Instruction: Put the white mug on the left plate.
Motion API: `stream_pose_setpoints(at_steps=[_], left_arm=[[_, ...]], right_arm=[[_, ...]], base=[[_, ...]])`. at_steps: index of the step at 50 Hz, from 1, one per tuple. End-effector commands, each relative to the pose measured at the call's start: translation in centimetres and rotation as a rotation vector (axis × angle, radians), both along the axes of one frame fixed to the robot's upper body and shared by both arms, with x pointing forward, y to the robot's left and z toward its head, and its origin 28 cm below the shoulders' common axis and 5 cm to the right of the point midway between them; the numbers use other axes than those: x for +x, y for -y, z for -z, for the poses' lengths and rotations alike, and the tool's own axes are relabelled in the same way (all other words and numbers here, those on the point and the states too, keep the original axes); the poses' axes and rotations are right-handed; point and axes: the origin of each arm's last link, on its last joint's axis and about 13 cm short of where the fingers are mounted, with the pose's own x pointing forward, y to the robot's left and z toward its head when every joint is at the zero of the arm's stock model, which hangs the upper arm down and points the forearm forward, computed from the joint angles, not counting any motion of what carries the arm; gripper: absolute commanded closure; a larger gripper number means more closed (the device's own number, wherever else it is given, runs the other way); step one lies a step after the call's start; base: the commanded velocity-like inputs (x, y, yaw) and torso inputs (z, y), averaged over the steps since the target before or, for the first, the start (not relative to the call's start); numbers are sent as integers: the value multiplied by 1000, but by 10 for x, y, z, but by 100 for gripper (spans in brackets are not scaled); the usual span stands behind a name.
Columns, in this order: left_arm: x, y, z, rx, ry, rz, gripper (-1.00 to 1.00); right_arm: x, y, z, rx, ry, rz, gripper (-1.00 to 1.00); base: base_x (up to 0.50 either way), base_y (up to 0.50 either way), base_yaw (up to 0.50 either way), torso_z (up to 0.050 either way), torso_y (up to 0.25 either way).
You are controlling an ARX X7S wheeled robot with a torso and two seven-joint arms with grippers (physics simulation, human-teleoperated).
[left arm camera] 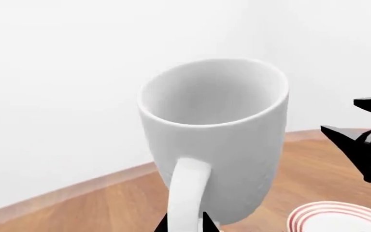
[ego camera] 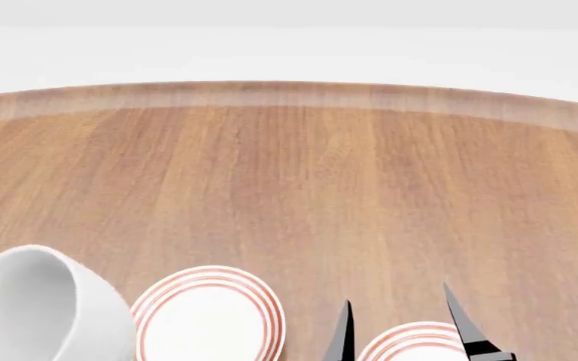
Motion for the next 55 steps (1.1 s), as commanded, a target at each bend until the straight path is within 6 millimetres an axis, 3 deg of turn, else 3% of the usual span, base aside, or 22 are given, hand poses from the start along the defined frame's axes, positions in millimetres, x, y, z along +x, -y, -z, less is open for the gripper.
stream_pose_setpoints(at_steps=[1,20,26,42,55], left_arm=[[16,1,4,-18,-22,-8,100],[60,2,23,104,-54,-136,100],[74,1,19,135,-68,-167,100],[98,9,39,139,-147,-135,100],[109,11,41,145,-187,-115,100]], right_arm=[[0,0,2,2,-3,0,-100],[-2,3,3,7,-4,7,-100],[-1,2,3,9,-3,7,-100],[-2,2,3,10,-5,7,-100],[-2,1,1,4,-5,9,-100]], base=[[0,0,0,0,0],[0,0,0,0,1],[0,0,0,0,0],[0,0,0,0,0],[0,0,0,0,1]])
